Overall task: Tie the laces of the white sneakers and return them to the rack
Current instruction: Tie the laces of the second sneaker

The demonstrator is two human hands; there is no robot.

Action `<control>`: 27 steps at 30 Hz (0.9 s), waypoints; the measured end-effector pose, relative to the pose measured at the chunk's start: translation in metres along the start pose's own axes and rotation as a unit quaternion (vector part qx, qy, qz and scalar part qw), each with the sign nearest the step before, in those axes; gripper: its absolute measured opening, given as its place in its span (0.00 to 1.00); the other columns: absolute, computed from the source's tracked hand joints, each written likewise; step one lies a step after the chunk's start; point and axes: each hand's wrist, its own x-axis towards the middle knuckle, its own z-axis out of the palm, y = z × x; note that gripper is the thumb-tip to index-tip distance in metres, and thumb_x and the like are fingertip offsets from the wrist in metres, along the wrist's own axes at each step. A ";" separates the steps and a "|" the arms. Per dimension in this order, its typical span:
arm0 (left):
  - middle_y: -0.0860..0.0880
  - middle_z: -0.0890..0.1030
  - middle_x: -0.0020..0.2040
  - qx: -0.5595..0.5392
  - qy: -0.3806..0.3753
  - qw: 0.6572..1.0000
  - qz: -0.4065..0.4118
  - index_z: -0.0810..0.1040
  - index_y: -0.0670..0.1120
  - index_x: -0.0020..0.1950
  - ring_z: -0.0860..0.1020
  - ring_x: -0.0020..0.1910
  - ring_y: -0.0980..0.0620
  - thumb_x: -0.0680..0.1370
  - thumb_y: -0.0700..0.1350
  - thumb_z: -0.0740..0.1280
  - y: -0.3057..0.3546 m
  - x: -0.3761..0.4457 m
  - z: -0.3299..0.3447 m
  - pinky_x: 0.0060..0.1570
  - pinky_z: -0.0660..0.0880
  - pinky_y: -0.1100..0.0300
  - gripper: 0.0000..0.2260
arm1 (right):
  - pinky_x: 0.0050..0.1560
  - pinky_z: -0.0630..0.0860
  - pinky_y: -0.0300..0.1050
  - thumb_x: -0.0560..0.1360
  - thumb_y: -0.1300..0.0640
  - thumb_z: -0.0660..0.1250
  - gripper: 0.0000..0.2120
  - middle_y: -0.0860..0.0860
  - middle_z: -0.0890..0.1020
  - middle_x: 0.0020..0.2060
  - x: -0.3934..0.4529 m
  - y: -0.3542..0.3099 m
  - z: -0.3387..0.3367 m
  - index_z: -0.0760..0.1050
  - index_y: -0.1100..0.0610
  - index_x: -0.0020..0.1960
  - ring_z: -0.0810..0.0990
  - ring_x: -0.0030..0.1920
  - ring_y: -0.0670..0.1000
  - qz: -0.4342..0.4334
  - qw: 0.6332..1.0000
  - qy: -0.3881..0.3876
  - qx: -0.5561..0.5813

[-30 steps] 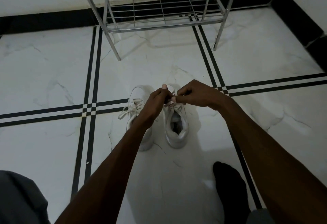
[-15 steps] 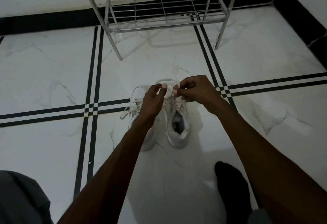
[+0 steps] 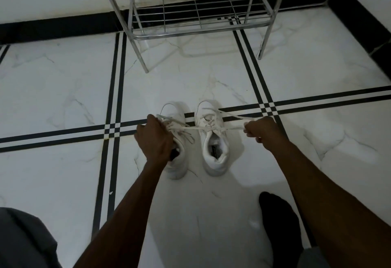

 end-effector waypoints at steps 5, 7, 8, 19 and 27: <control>0.41 0.81 0.50 -0.043 0.028 0.999 -0.010 0.72 0.43 0.53 0.78 0.54 0.38 0.79 0.43 0.68 0.003 0.002 0.004 0.59 0.70 0.45 0.07 | 0.27 0.73 0.39 0.76 0.52 0.71 0.16 0.59 0.86 0.46 0.003 0.005 0.011 0.78 0.66 0.52 0.83 0.37 0.51 -0.067 0.997 0.045 -0.020; 0.41 0.80 0.57 -0.048 0.046 0.998 -0.014 0.72 0.42 0.59 0.76 0.59 0.38 0.76 0.46 0.73 0.008 0.000 0.005 0.59 0.69 0.46 0.16 | 0.31 0.74 0.40 0.70 0.43 0.75 0.24 0.57 0.84 0.41 0.005 0.002 0.012 0.78 0.65 0.48 0.83 0.38 0.53 -0.129 0.980 0.084 -0.125; 0.41 0.78 0.60 -0.045 0.067 0.997 -0.004 0.72 0.42 0.62 0.74 0.61 0.38 0.74 0.47 0.75 0.012 -0.002 0.004 0.58 0.69 0.47 0.21 | 0.36 0.74 0.42 0.67 0.40 0.77 0.27 0.56 0.82 0.41 0.006 0.001 0.012 0.77 0.63 0.48 0.81 0.41 0.54 -0.162 0.964 0.114 -0.178; 0.48 0.85 0.60 0.080 -0.158 0.954 0.241 0.82 0.52 0.66 0.74 0.63 0.40 0.81 0.40 0.64 0.032 -0.023 0.038 0.61 0.65 0.47 0.16 | 0.35 0.72 0.23 0.77 0.62 0.69 0.08 0.54 0.88 0.45 -0.008 -0.012 0.023 0.86 0.57 0.52 0.81 0.35 0.38 -0.350 0.892 -0.088 -0.274; 0.51 0.88 0.47 0.170 -0.128 0.926 0.310 0.85 0.52 0.59 0.76 0.56 0.43 0.69 0.31 0.65 0.029 -0.008 0.032 0.53 0.61 0.47 0.24 | 0.38 0.79 0.39 0.77 0.66 0.67 0.09 0.57 0.86 0.40 -0.003 -0.022 0.018 0.86 0.61 0.50 0.80 0.34 0.45 -0.362 0.878 -0.121 -0.288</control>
